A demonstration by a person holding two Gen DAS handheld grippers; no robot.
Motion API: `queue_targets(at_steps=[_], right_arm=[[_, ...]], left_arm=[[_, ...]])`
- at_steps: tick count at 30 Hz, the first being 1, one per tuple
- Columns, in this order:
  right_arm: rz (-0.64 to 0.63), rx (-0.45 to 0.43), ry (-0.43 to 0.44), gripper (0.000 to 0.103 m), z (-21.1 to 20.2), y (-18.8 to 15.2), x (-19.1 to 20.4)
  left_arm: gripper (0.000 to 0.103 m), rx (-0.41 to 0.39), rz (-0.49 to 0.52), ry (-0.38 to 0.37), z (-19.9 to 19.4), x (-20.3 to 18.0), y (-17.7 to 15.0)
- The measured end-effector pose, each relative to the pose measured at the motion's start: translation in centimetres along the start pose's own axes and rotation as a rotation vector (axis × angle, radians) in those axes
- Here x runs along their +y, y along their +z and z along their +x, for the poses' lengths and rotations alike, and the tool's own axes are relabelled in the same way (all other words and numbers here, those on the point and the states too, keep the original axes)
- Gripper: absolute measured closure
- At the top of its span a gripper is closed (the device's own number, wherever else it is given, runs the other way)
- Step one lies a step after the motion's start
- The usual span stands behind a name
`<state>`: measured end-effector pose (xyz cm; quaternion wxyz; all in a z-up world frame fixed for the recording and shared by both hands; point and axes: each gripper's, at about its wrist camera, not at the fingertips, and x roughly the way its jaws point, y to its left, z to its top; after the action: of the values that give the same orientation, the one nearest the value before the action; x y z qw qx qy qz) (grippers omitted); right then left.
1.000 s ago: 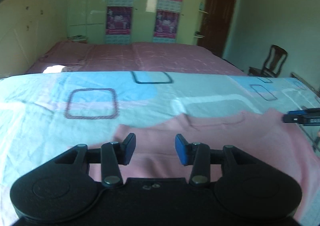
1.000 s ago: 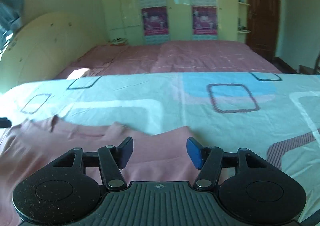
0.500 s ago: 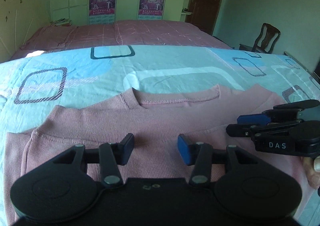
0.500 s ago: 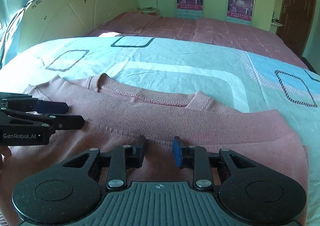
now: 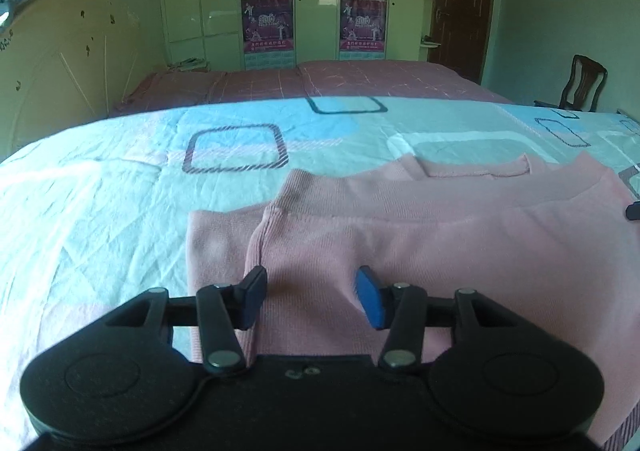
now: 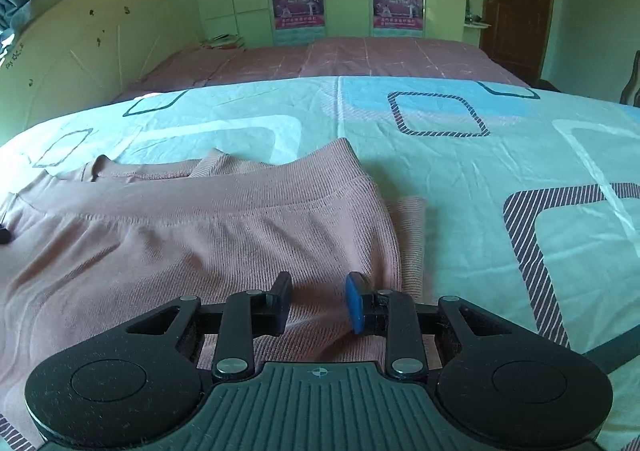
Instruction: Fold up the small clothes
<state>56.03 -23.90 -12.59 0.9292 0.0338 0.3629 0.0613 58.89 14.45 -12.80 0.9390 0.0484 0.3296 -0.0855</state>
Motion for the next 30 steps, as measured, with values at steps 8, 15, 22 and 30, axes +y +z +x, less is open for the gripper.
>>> queue_targets(at_steps=[8,15,22,30], right_arm=[[-0.168,-0.012,0.153,0.043,-3.0,-3.6,8.9],[-0.170,0.000,0.124,0.044,-4.2,-6.4,8.5],[-0.025,-0.028,-0.045,0.044,-6.9,-7.7,0.9],[-0.058,0.082,-0.091,0.080,-7.5,-10.4,-1.4]], left_arm=[[0.051,-0.022,0.111,-0.190,-3.0,-12.3,-1.5],[0.050,0.021,0.107,-0.130,-3.3,-13.3,-3.3],[0.050,0.025,0.023,0.022,-5.0,-6.8,-5.3],[0.046,0.058,-0.020,0.094,-6.4,-2.7,-7.3]])
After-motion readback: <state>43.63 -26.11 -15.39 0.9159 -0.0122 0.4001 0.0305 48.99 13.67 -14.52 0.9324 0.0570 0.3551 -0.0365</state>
